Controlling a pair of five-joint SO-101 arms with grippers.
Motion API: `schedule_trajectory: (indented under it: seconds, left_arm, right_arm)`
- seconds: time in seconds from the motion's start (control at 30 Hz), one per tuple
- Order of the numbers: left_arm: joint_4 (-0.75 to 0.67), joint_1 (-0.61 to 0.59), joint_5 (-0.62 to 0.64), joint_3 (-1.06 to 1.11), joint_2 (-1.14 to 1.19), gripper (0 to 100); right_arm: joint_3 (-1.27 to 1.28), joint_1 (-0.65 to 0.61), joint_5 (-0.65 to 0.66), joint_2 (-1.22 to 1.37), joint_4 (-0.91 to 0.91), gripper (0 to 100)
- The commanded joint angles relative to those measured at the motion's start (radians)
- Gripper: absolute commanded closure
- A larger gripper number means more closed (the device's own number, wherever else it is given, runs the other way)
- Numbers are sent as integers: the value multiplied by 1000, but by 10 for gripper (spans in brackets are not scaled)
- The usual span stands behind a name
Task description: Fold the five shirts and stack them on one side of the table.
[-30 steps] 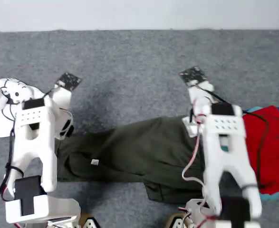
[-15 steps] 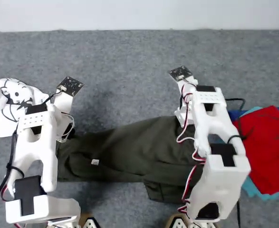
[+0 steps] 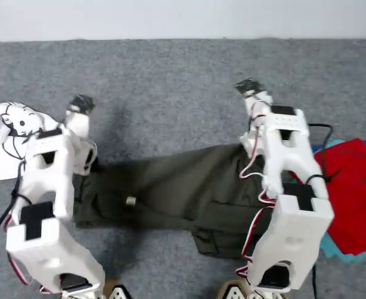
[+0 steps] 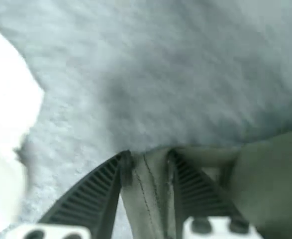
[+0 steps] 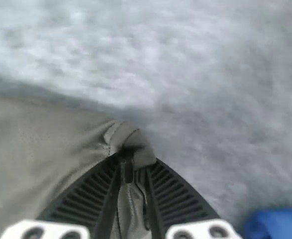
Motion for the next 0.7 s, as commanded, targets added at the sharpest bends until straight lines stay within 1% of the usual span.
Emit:
schedule_trajectory:
  seconds: [0.0, 0.13, 0.27, 0.33, 0.4, 0.47, 0.5, 0.6, 0.67]
  left_arm:
    - [-11, -37, 41, -160, 75, 885]
    - [44, -34, 44, -266, 144, 885]
    - [51, -35, 46, -321, 176, 885]
    - [63, -32, 49, -334, 175, 885]
    - [115, -31, 74, -363, 150, 881]
    - [176, -25, 86, -398, 112, 881]
    - [215, -21, 86, -417, 87, 881]
    - [331, 3, 86, -472, -2, 880]
    - [434, 25, 86, -513, -74, 880]
  right_arm:
    - [-41, 70, -17, -7, -12, 988]
    - [-37, 87, -20, -5, -12, 988]
    - [-38, 87, -21, -5, -13, 986]
    - [-38, 85, -23, -7, -10, 957]
    - [-44, 88, -40, -10, 31, 879]
    - [-55, 91, -101, -25, 84, 794]
    - [-58, 91, -118, -36, 102, 766]
    - [-57, 85, -120, -77, 130, 775]
    - [-52, 82, -120, -107, 137, 785]
